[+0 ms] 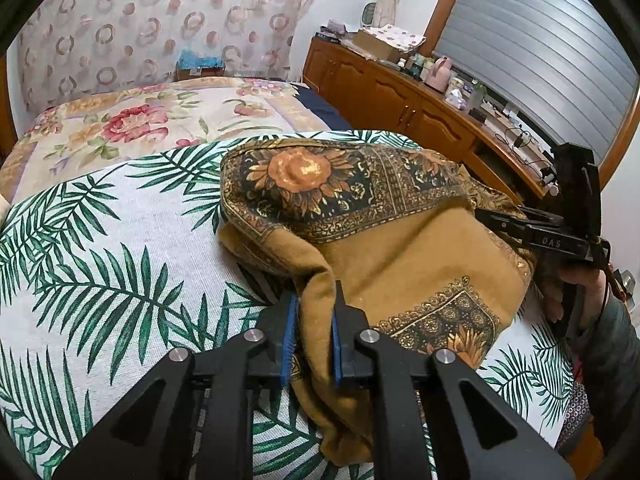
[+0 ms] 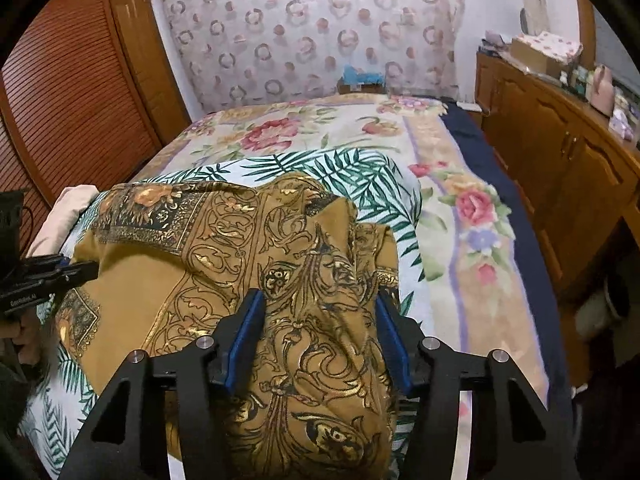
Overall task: Fold small clothes
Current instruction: 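Lift the shirt bundle with the left tool and carry it toward the yellow plush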
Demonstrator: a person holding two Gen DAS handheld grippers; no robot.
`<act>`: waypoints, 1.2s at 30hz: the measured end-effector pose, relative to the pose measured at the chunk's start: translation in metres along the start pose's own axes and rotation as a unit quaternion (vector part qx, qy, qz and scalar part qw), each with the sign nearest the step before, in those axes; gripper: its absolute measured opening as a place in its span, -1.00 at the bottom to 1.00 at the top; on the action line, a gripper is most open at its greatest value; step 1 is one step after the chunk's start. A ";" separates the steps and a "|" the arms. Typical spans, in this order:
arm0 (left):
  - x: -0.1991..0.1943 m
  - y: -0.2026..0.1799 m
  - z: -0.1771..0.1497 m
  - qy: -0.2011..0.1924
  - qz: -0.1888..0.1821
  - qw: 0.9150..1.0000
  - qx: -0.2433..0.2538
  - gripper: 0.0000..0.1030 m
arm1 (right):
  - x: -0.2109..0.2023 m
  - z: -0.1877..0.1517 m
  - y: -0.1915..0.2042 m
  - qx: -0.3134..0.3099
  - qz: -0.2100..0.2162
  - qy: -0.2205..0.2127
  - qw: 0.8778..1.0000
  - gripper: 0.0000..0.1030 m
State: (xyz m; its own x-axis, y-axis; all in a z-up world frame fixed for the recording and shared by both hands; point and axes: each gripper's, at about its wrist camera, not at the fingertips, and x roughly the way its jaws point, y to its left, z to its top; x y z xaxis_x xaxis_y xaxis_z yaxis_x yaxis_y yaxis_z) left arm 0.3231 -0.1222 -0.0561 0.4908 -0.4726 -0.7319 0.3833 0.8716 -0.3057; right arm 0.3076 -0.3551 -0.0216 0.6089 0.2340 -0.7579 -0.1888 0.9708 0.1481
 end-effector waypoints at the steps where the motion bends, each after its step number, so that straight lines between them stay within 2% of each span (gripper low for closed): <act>1: 0.001 0.002 0.000 0.002 -0.002 1.000 -0.004 -0.64 | 0.000 0.001 -0.003 0.001 0.004 0.002 1.000 0.11; 3: 0.003 0.006 0.000 0.007 -0.009 1.000 -0.013 -0.61 | -0.001 0.002 -0.005 0.000 0.008 0.005 1.000 0.07; 4: 0.004 0.007 0.000 0.008 -0.016 1.000 -0.018 -0.61 | -0.001 0.002 -0.004 -0.001 0.015 0.005 1.000 -0.07; 5: 0.004 0.007 0.001 0.010 -0.019 1.000 -0.017 -0.61 | -0.002 0.002 -0.003 -0.001 0.027 0.007 1.000 -0.31; 6: 0.004 0.006 0.001 0.012 -0.021 1.000 -0.013 -0.70 | -0.002 0.002 -0.003 -0.001 0.030 0.009 1.000 -0.33; 8: -0.001 0.002 0.003 0.004 -0.023 1.000 -0.006 -0.78 | -0.004 0.002 -0.003 -0.003 0.035 0.005 0.999 -0.56; 11: -0.017 -0.004 0.003 -0.021 -0.026 0.999 -0.004 -0.80 | -0.011 0.002 -0.004 0.001 0.032 -0.005 0.999 -0.66; 13: -0.033 -0.008 0.004 -0.041 -0.031 0.999 -0.002 -0.80 | -0.017 0.001 0.002 -0.008 0.019 -0.016 1.000 -0.70; 17: -0.071 -0.013 0.003 -0.080 -0.032 0.996 0.003 -0.80 | -0.028 0.001 0.019 -0.021 0.018 -0.037 0.999 -0.72; 22: -0.120 0.001 -0.011 -0.116 -0.013 0.993 0.000 -0.80 | -0.034 0.009 0.055 -0.046 0.047 -0.057 0.996 -0.72; 28: -0.180 0.041 -0.041 -0.158 0.030 0.986 -0.031 -0.80 | -0.022 0.024 0.121 -0.095 0.091 -0.074 0.989 -0.72; 31: -0.214 0.068 -0.061 -0.184 0.068 0.979 -0.048 -0.80 | -0.010 0.036 0.161 -0.123 0.119 -0.080 0.982 -0.72; 36: -0.242 0.110 -0.089 -0.202 0.122 0.968 -0.087 -0.80 | 0.019 0.069 0.233 -0.181 0.154 -0.090 0.967 -0.72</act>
State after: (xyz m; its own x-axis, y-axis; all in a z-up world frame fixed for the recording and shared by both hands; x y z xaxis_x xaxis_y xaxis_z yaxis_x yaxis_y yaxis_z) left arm 0.1768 0.0993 0.0335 0.8291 -0.2317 -0.5089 0.0968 0.9559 -0.2774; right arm 0.3280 -0.1210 0.0421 0.5993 0.5455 -0.5859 -0.6198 0.7794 0.0916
